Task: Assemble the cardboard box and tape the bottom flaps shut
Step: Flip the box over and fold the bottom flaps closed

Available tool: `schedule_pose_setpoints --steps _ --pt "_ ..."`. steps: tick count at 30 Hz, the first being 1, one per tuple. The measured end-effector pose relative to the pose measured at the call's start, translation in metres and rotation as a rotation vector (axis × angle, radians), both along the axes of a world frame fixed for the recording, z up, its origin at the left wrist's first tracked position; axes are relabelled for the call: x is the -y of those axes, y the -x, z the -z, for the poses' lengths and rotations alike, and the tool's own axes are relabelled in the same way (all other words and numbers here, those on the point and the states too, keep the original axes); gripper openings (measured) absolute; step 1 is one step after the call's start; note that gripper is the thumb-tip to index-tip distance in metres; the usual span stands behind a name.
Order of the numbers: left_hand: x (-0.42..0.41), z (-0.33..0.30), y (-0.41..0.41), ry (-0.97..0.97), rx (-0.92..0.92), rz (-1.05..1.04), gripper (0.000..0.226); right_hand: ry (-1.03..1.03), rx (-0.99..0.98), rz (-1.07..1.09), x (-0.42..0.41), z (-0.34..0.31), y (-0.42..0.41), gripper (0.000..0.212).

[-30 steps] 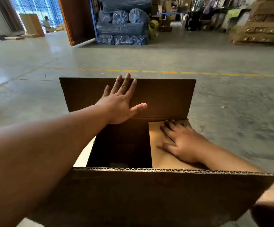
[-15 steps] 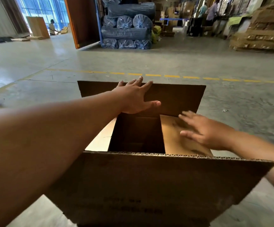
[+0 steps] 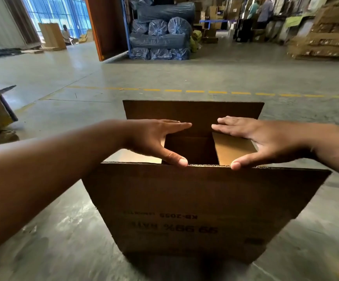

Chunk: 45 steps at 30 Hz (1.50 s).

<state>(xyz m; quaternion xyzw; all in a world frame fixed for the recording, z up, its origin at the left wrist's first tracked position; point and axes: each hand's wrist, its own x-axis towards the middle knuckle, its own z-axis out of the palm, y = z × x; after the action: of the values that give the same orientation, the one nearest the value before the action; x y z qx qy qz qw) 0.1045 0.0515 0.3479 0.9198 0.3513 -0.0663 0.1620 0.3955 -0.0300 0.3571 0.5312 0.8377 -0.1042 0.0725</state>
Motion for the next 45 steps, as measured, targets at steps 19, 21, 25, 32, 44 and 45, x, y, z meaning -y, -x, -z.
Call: schedule_pose_setpoints --steps 19,21,25,32,44,45 --pt "-0.034 0.12 0.009 -0.248 -0.11 -0.249 0.093 -0.128 0.135 0.298 -0.036 0.126 0.009 0.093" --pt "-0.036 0.14 0.014 -0.171 -0.115 -0.283 0.093 -0.055 0.084 0.345 -0.036 0.146 0.01 0.087" --pt "-0.044 0.151 0.02 -0.126 -0.137 -0.275 0.093 -0.028 0.072 0.39 -0.04 0.161 0.011 0.083" --pt "-0.047 0.151 0.021 -0.128 -0.124 -0.26 0.092 -0.032 0.058 0.431 -0.034 0.156 0.022 0.084" --pt "-0.077 0.088 -0.009 -0.695 0.053 -0.155 0.134 -0.515 0.201 0.301 -0.083 0.066 0.017 0.139" --pt "-0.084 0.081 -0.012 -0.669 0.047 -0.201 0.139 -0.486 0.221 0.34 -0.091 0.061 0.015 0.142"
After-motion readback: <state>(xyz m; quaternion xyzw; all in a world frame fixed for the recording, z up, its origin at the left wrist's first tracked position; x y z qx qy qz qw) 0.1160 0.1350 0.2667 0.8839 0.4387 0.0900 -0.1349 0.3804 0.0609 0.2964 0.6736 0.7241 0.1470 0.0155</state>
